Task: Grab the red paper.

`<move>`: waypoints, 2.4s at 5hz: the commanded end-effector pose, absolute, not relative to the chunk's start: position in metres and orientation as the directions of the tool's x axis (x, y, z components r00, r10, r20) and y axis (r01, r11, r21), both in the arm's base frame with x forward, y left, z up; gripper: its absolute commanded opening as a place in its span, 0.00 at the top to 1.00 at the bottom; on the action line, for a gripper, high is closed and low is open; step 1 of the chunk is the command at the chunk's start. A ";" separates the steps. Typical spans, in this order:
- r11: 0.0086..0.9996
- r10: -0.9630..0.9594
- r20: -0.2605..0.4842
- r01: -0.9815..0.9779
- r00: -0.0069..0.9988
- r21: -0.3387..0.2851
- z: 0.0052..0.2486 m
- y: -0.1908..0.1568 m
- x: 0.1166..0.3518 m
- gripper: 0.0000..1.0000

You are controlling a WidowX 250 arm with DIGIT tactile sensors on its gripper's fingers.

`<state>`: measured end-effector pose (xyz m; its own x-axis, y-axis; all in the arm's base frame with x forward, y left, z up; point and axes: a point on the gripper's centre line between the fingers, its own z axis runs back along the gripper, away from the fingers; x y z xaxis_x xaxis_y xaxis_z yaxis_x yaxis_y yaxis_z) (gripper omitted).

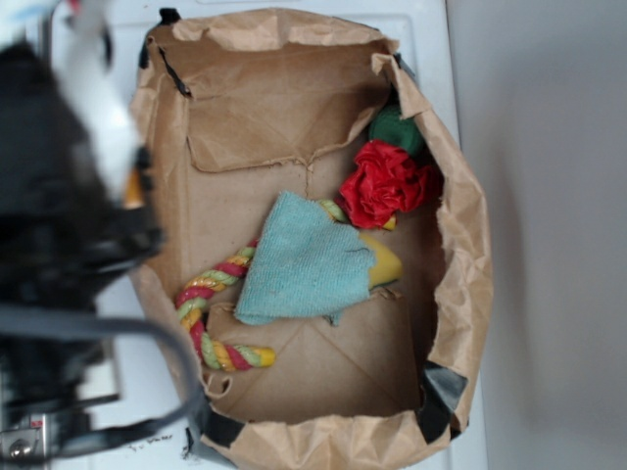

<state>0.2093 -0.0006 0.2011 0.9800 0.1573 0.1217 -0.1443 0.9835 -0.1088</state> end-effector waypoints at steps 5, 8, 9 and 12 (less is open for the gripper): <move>0.928 0.350 0.272 -0.293 0.897 -0.229 0.185 0.029 0.268 0.00; 0.845 0.518 0.342 -0.408 0.784 -0.345 0.154 0.039 0.272 0.00; 0.794 0.601 0.348 -0.488 0.719 -0.363 0.124 0.059 0.289 0.00; 0.797 0.600 0.363 -0.493 0.712 -0.351 0.100 0.071 0.314 0.00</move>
<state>0.3061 0.0663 0.0826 0.7301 0.6067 0.3144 -0.5106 0.7902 -0.3389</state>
